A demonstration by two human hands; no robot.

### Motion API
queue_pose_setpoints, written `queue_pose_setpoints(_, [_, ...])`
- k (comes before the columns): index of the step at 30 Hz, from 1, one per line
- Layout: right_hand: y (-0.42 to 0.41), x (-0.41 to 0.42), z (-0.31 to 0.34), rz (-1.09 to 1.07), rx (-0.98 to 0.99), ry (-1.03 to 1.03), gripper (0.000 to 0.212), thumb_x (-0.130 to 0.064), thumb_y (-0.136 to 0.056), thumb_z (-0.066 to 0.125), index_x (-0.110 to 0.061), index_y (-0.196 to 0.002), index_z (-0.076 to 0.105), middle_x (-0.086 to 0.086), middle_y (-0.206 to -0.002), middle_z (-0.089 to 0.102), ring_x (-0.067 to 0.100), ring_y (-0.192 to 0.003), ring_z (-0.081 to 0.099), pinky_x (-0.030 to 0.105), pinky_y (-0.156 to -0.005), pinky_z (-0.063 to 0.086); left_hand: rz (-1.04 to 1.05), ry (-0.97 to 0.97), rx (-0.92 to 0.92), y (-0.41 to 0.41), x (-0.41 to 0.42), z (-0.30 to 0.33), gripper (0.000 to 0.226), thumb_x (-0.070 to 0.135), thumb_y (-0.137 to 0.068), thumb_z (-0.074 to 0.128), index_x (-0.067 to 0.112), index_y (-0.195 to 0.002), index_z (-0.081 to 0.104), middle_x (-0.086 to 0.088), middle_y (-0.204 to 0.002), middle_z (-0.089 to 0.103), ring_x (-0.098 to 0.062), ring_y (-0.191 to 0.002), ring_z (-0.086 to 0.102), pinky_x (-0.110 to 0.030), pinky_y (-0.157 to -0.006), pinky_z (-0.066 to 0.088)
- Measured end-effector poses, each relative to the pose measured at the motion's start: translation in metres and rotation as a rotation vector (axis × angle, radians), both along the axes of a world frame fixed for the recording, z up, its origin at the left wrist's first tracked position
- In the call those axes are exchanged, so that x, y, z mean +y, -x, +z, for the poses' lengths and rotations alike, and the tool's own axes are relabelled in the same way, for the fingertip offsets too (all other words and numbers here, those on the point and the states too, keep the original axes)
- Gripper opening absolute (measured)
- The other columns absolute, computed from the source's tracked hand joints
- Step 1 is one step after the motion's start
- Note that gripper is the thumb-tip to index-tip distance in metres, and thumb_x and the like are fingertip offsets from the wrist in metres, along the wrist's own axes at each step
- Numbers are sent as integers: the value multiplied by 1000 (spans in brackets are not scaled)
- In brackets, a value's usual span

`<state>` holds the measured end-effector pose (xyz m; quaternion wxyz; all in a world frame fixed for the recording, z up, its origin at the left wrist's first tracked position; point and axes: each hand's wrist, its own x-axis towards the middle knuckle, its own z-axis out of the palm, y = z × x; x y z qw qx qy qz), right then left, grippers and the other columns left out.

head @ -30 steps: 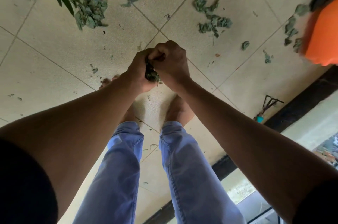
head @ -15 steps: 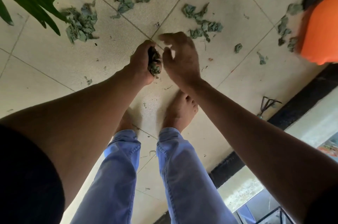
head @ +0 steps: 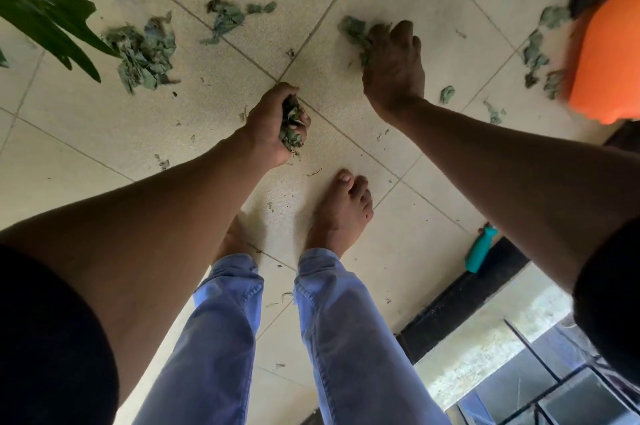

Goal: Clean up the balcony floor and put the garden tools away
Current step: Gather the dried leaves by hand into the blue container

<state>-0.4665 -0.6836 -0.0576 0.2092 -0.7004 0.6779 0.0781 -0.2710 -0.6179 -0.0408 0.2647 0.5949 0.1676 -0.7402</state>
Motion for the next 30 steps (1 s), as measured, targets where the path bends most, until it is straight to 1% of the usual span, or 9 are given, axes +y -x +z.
queue_pose_setpoints(5, [3, 13, -6, -46, -75, -23, 33, 7, -91, 59, -9, -118, 69, 12, -119, 60, 24, -99, 60, 24, -75, 49, 12, -17, 22, 2, 9, -3, 26, 23, -96, 62, 20, -80, 43, 0, -67, 49, -9, -54, 52, -17, -38, 33])
queue_pose_setpoints(8, [1, 20, -1, -171, -178, -77, 25, 1, -87, 67, -13, -106, 77, 3, -108, 70, 15, -95, 64, 12, -70, 41, 3, -31, 25, 3, 15, -1, 24, 23, -97, 61, 19, -79, 46, -1, -68, 51, -10, -54, 52, -16, -39, 33])
queue_pose_setpoints(10, [-6, 23, 14, -277, -303, -99, 16, -5, -86, 72, -15, -96, 79, -3, -96, 74, 7, -86, 66, 7, -66, 46, 6, -44, 28, 5, 17, 3, 24, 23, -97, 61, 19, -78, 47, -2, -68, 52, -10, -55, 53, -15, -40, 33])
queue_pose_setpoints(16, [-42, 51, 87, -524, -794, -195, 11, -8, -80, 83, -17, -81, 76, -6, -76, 75, 9, -71, 74, 30, -71, 62, 94, -27, 22, 7, 24, 9, 21, 23, -95, 63, 17, -81, 50, -3, -75, 54, -13, -60, 58, -16, -44, 38])
queue_pose_setpoints(20, [-64, 76, 103, -286, -668, -109, 12, -10, -77, 80, -20, -82, 78, -6, -80, 72, 9, -76, 66, 26, -72, 55, 21, 102, 70, 8, 25, 17, 24, 30, -98, 52, 17, -79, 59, -2, -76, 64, -16, -71, 59, -23, -58, 49])
queue_pose_setpoints(22, [-75, 87, 104, -193, -585, -108, 12, -3, -77, 74, -13, -81, 78, -1, -81, 69, 11, -75, 60, 19, -68, 47, 4, 103, 91, 8, 26, 22, 35, 27, -100, 47, 21, -66, 44, 3, -53, 53, -14, -53, 54, -19, -51, 44])
queue_pose_setpoints(24, [-86, 97, 102, -113, -551, -136, 9, -1, -81, 69, -7, -81, 76, 5, -79, 66, 19, -73, 59, 24, -64, 44, 74, 68, 115, 8, 29, 22, 43, 22, -96, 46, 22, -53, 42, 3, -43, 42, -13, -43, 48, -18, -47, 41])
queue_pose_setpoints(28, [-98, 105, 88, -78, -384, -78, 13, 0, -87, 62, -8, -79, 69, -6, -72, 47, 5, -59, 43, 12, -52, 25, 106, 65, 108, 4, 34, 18, 44, 30, -101, 42, 19, -59, 46, 0, -54, 45, -17, -56, 53, -23, -58, 48])
queue_pose_setpoints(30, [-99, 107, 84, -67, -341, -62, 14, 1, -90, 63, -7, -79, 67, -3, -76, 48, 12, -64, 50, 15, -53, 28, 69, 89, 136, 2, 33, 20, 39, 42, -99, 47, 16, -71, 55, -3, -72, 52, -20, -73, 59, -30, -74, 51])
